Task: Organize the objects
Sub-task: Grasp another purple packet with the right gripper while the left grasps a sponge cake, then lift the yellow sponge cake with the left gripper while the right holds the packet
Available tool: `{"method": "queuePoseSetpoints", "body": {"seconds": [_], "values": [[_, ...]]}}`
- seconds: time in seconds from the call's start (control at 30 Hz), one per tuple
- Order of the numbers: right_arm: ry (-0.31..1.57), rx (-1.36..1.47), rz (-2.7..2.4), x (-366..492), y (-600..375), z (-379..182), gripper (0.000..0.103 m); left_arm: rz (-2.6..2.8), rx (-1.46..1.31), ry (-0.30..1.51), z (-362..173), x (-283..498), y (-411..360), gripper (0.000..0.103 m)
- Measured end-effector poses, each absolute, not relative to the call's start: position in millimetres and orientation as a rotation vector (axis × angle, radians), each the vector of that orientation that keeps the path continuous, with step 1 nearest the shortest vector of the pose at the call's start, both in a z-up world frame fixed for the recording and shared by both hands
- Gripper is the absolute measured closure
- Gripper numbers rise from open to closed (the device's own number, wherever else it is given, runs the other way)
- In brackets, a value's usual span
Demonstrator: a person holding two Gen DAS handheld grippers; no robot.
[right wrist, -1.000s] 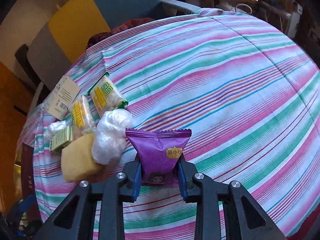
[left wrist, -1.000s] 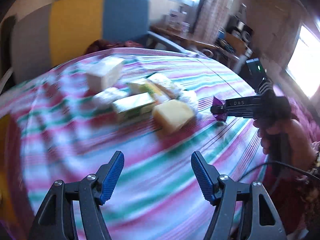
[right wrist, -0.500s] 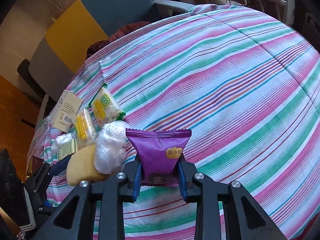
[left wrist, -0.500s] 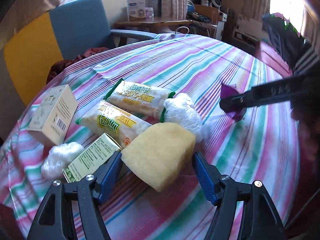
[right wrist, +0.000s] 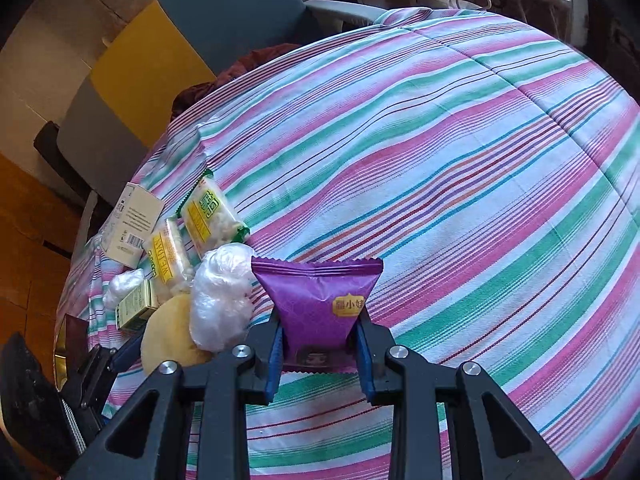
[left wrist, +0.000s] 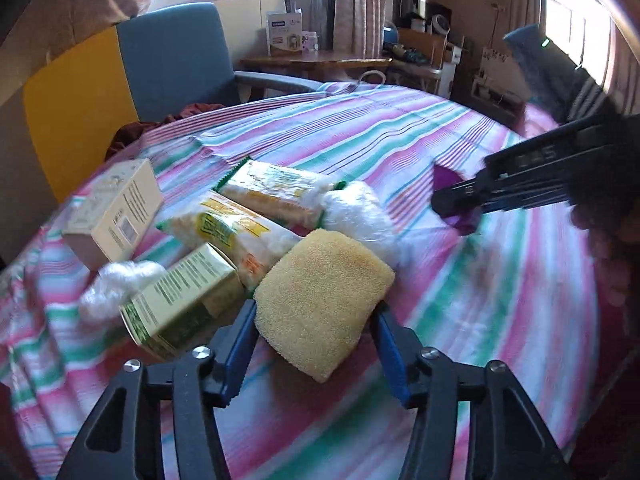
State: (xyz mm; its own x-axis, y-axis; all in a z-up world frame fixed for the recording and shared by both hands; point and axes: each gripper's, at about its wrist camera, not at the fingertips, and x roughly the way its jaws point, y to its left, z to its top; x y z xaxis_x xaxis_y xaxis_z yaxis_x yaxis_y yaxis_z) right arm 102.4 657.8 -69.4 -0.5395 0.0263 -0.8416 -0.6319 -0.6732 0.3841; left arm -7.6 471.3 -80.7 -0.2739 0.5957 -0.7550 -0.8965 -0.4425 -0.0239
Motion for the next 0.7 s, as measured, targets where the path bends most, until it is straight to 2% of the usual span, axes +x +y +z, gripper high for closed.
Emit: {"method": "queuePoseSetpoints", "body": {"seconds": [0.2, 0.37, 0.5, 0.7], "values": [[0.981, -1.201, 2.243, 103, 659, -68, 0.073, 1.895, -0.899, 0.491, -79, 10, 453, 0.047], [0.973, -1.204, 2.249, 102, 658, -67, 0.073, 1.924, -0.890, 0.552, -82, 21, 448, 0.045], [0.976, -1.201, 2.247, 101, 658, -68, 0.073, 1.926, -0.889, 0.627, -86, 21, 456, 0.041], [0.982, -1.197, 2.242, 100, 658, -69, 0.072, 1.899, -0.872, 0.588, -78, 13, 465, 0.035]]}}
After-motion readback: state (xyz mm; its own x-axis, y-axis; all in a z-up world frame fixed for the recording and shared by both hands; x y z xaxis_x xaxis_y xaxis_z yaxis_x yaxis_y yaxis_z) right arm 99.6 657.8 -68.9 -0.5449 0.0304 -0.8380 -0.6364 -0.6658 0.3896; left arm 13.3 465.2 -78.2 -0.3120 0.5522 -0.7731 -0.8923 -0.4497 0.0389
